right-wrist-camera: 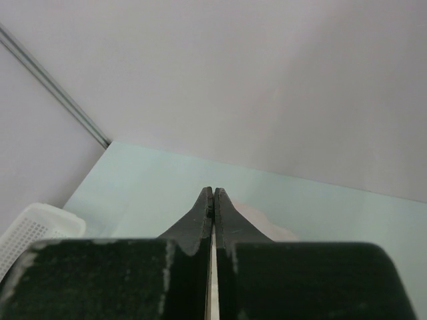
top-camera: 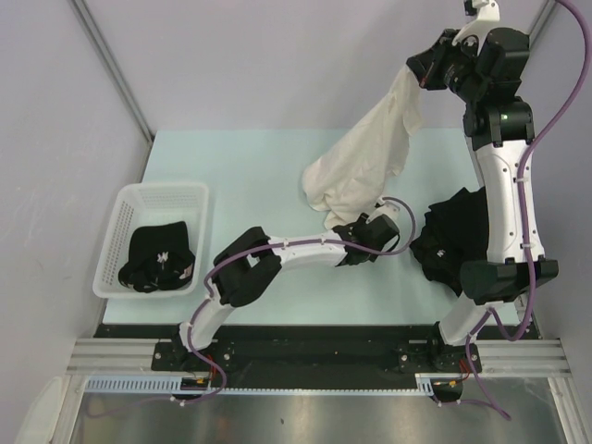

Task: Fold and stack the t-shirts
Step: Flatten out the tshirt

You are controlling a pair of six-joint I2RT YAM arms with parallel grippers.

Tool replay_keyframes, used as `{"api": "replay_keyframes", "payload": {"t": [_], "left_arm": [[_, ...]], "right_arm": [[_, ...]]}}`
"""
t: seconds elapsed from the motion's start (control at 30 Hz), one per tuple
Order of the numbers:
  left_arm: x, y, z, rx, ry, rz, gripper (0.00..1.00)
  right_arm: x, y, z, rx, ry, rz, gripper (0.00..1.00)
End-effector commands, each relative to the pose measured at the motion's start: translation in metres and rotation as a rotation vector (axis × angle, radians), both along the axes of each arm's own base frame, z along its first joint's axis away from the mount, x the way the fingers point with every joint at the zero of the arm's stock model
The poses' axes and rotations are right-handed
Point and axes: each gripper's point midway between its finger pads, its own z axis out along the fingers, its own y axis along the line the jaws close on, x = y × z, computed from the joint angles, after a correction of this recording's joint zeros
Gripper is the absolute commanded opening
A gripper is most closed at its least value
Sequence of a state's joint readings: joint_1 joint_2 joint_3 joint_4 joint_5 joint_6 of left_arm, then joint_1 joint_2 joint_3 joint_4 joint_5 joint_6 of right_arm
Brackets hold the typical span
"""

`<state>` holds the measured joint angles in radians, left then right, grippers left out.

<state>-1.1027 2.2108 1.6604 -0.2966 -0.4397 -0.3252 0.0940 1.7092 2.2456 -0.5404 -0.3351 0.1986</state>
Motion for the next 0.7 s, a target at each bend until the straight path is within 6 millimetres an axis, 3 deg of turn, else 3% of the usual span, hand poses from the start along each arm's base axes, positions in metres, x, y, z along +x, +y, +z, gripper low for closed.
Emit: {"api": "replay_keyframes", "payload": {"t": [0.0, 0.67], "left_arm": [[0.03, 0.008, 0.023, 0.025, -0.099, 0.07, 0.54], [0.035, -0.034, 0.03, -0.057, -0.129, -0.052, 0.55]], "right_arm": [[-0.019, 0.002, 0.037, 0.035, -0.104, 0.033, 0.0], [-0.01, 0.005, 0.028, 0.045, -0.084, 0.045, 0.0]]}}
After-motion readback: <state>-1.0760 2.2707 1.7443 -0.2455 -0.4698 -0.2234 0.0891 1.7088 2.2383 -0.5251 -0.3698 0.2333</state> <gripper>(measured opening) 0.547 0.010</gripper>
